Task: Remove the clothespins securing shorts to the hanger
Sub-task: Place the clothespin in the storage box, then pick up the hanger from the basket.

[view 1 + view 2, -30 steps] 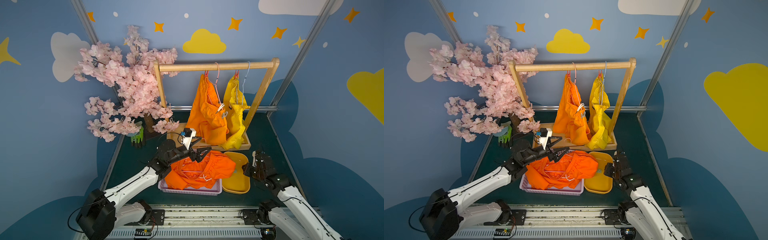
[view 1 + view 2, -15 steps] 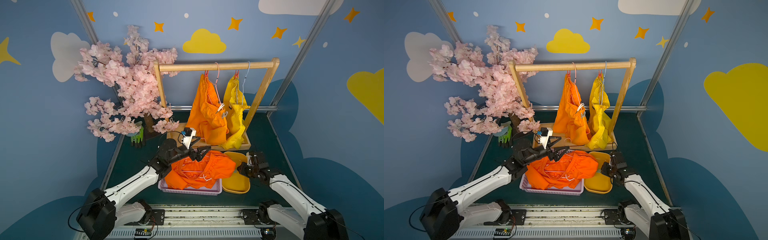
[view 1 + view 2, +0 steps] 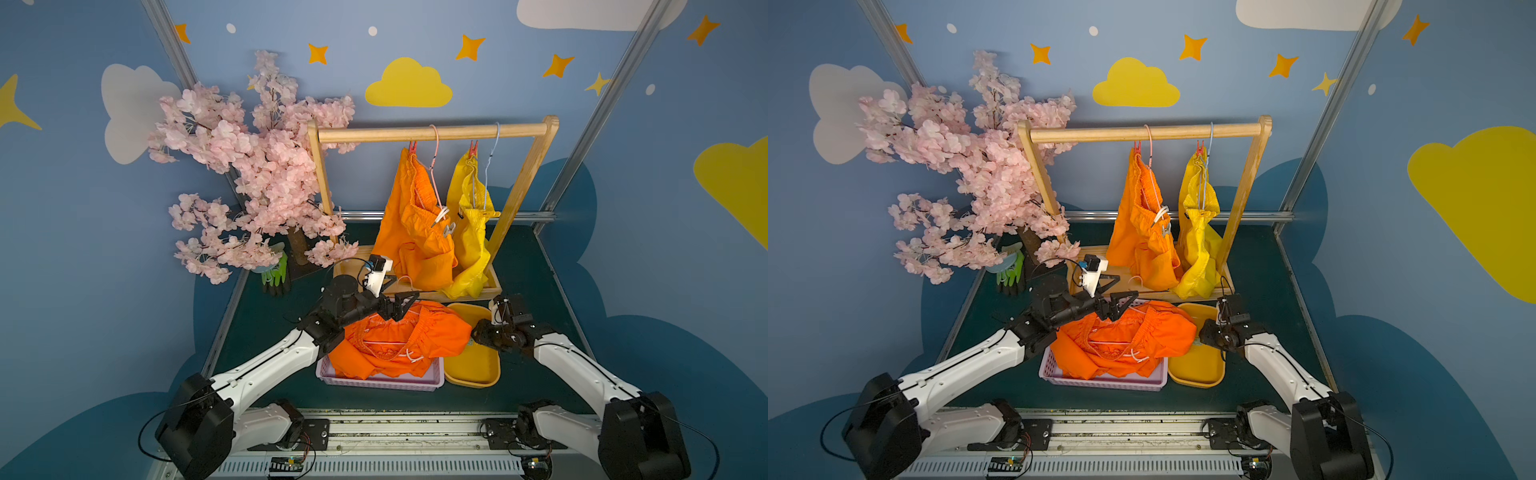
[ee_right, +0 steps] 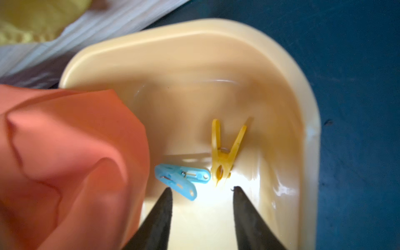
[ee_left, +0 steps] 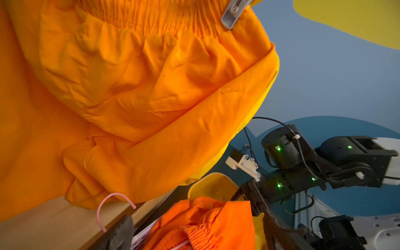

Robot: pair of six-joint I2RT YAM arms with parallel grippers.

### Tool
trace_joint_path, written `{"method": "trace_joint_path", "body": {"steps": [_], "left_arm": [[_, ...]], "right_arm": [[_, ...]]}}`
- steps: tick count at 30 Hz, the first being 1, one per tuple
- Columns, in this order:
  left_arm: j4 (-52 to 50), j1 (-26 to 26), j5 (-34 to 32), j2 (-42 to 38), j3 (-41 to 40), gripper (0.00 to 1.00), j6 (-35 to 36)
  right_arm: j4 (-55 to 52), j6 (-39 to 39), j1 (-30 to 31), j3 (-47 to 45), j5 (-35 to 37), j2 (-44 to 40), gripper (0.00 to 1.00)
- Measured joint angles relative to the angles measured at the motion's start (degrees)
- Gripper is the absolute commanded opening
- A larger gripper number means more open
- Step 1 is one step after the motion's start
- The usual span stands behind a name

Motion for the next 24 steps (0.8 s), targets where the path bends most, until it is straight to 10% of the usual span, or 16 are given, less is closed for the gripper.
{"method": "trace_joint_path", "body": {"steps": [24], "left_arm": [[-25.44, 0.07, -11.89, 20.11, 16.35, 0.65, -8.68]], "right_arm": [[1.64, -2.91, 1.18, -3.78, -6.54, -35.45, 0.46]]}}
